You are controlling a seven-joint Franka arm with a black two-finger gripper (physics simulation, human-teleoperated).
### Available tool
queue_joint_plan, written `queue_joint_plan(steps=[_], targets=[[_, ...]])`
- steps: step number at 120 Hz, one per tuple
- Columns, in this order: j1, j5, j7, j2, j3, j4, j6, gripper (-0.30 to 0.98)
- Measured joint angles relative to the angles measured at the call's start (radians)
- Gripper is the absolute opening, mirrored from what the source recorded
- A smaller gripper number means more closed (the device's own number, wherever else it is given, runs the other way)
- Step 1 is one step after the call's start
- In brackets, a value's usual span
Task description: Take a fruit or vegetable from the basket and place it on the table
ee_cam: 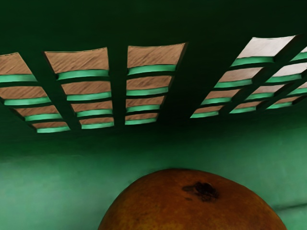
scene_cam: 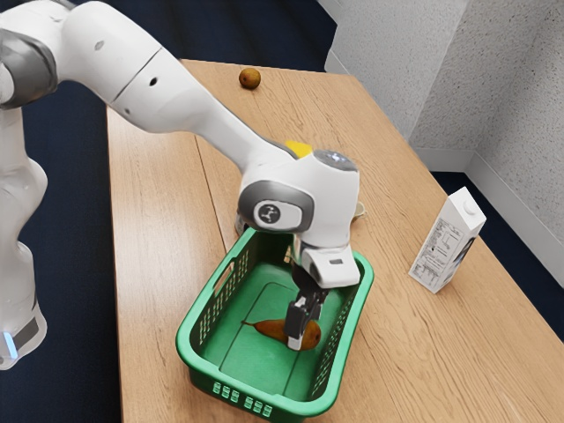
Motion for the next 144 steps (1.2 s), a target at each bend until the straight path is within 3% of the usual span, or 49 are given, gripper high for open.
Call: queue_joint_plan(steps=[25,52,92,104,115,132,144], targets=[[-0.002,-0.016,0.003,0.026,0.0,-0.003,0.024,0.68],[0.0,-0.042,-0.006,0.019,0.002,-0.007,0.044,0.36],[-0.004,-0.01,-0.042,-0.039,0.003,-0.007,0.061,0.34],[0.016,0.041,-0.058,-0.143,0.003,-0.027,0.06,0.34],[0.027,0.128,-0.071,-0.163,0.002,0.097,0.059,0.32],[-0.005,0.286,-0.084,-0.067,-0.005,0.408,0.057,0.32],[-0.053,0.348,-0.081,0.04,-0.006,0.584,0.057,0.31]])
